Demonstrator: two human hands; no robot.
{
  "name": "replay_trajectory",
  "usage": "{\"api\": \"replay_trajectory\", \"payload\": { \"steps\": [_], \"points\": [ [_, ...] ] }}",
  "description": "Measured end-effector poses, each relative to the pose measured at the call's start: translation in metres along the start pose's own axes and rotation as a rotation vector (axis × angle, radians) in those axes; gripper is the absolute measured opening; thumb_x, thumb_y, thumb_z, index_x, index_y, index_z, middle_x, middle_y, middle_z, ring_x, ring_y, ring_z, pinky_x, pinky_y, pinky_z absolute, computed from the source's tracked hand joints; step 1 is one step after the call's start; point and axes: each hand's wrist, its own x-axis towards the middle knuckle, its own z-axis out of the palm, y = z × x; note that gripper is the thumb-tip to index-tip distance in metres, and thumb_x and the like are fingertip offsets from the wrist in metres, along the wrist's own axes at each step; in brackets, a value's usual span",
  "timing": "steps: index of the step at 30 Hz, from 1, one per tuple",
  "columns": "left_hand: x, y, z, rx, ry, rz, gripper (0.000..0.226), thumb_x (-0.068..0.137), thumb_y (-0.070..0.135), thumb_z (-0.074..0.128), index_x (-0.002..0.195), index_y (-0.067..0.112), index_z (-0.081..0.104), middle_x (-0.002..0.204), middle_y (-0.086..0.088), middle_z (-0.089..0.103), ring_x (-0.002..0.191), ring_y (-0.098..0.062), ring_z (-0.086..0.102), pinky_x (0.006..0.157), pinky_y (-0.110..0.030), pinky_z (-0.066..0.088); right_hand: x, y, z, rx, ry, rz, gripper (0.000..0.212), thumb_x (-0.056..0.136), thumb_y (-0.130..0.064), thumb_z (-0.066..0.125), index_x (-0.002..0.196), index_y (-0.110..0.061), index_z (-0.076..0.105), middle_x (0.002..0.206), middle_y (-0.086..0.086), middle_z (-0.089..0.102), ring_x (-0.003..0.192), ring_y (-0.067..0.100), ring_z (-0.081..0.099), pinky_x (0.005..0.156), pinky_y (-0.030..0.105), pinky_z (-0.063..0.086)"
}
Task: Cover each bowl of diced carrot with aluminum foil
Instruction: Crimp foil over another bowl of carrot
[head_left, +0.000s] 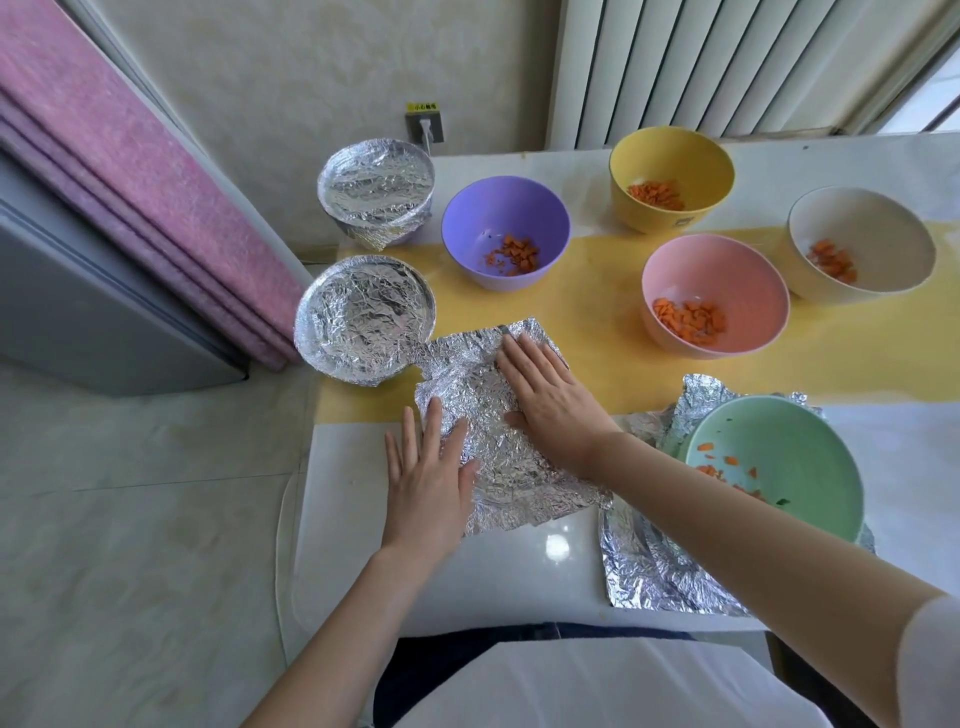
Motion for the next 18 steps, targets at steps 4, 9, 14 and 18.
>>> {"api": "replay_trajectory", "payload": {
  "steps": [4,9,14,18],
  "points": [
    [0.008,0.006,0.0,0.024,0.209,0.059,0.039,0.087,0.021,0.06,0.124,0.009,0.055,0.137,-0.018,0.045,0.132,-0.039,0.036,0.104,-0.053,0.034,-0.002,0.001,0.002,0.005,-0.014,0.016,0.067,0.09,-0.038,0.041,0.141,0.003,0.032,0.148,0.02,0.032,0.138,0.035,0.029,0.114,0.045,0.016],
    [0.043,0.017,-0.006,0.073,0.271,0.198,0.049,0.088,0.017,0.057,0.134,0.003,0.046,0.145,-0.016,0.038,0.137,-0.034,0.03,0.109,-0.046,0.016,-0.003,-0.002,0.001,0.012,-0.011,0.032,0.067,0.086,-0.038,0.049,0.138,0.004,0.039,0.145,0.02,0.037,0.135,0.035,0.034,0.112,0.047,0.028],
    [0.072,0.008,0.0,0.119,0.165,0.183,0.057,0.098,0.023,0.039,0.147,0.006,0.016,0.155,-0.012,0.013,0.144,-0.027,0.006,0.115,-0.037,-0.002,-0.003,0.0,0.003,0.073,-0.026,0.059,0.063,0.091,-0.038,0.03,0.137,0.005,0.04,0.143,0.021,0.041,0.132,0.034,0.04,0.107,0.048,0.032],
    [0.075,0.002,0.004,0.071,0.156,0.189,0.059,0.1,0.026,0.034,0.148,0.009,0.005,0.156,-0.008,0.007,0.145,-0.022,0.002,0.114,-0.031,-0.007,0.0,0.0,0.001,0.265,0.012,0.107,0.059,0.092,-0.034,0.03,0.135,0.005,0.042,0.139,0.021,0.045,0.129,0.034,0.044,0.107,0.041,0.028]
  ]
}}
